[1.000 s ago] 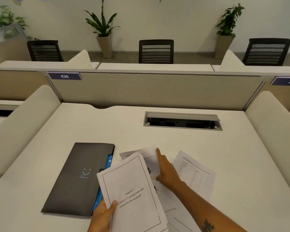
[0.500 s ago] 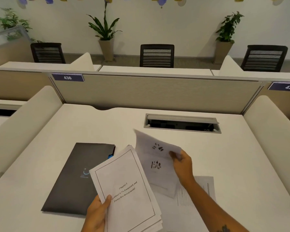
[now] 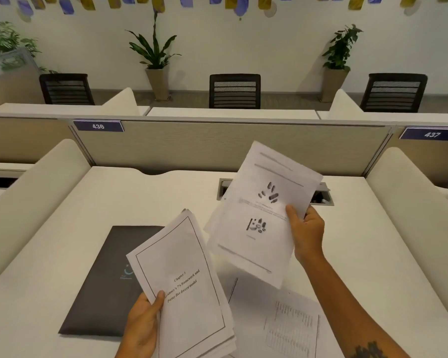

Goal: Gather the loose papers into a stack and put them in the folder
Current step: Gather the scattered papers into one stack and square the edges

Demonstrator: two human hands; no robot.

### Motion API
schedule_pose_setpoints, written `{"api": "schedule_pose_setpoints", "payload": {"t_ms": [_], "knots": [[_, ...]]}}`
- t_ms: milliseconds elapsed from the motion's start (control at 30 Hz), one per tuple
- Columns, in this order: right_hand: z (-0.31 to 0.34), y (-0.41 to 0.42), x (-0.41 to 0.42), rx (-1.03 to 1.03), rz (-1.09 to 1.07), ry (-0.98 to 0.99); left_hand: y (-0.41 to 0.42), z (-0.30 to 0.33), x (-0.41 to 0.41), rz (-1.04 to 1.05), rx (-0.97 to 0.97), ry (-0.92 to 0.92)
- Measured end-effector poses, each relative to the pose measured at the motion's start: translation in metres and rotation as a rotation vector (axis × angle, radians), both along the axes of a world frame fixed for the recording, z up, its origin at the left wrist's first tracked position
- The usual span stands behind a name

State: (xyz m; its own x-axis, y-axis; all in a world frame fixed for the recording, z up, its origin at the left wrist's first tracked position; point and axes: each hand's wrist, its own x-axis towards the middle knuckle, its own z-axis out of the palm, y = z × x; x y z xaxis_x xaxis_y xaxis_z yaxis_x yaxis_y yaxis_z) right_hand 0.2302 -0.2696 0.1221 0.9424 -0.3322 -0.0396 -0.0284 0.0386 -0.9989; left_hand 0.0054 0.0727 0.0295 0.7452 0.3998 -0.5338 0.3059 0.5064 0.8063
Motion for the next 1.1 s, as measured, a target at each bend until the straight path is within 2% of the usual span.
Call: {"api": "schedule_pose_setpoints", "payload": {"t_ms": [200, 567, 800, 900, 1033, 1100], "knots": [[-0.022, -0.009, -0.046, -0.026, 0.262, 0.149, 0.002, -0.004, 0.0, -0.074, 0.009, 0.017], [-0.056, 0.012, -0.118, 0.021, 0.579, 0.361, -0.023, -0.023, -0.003, -0.244, 0.076, 0.167], [-0.056, 0.035, -0.144, -0.012, 0.78, 0.448, -0.035, -0.018, -0.005, -0.307, -0.009, 0.229], [-0.055, 0.04, -0.149, 0.011, 0.814, 0.5, -0.036, -0.016, -0.006, -0.327, -0.049, 0.227], [-0.052, 0.038, -0.152, 0.022, 0.775, 0.617, -0.038, -0.02, -0.007, -0.3, 0.059, 0.223], [-0.054, 0.031, -0.152, -0.014, 0.667, 0.614, -0.038, -0.025, -0.008, -0.286, 0.116, 0.221]]}}
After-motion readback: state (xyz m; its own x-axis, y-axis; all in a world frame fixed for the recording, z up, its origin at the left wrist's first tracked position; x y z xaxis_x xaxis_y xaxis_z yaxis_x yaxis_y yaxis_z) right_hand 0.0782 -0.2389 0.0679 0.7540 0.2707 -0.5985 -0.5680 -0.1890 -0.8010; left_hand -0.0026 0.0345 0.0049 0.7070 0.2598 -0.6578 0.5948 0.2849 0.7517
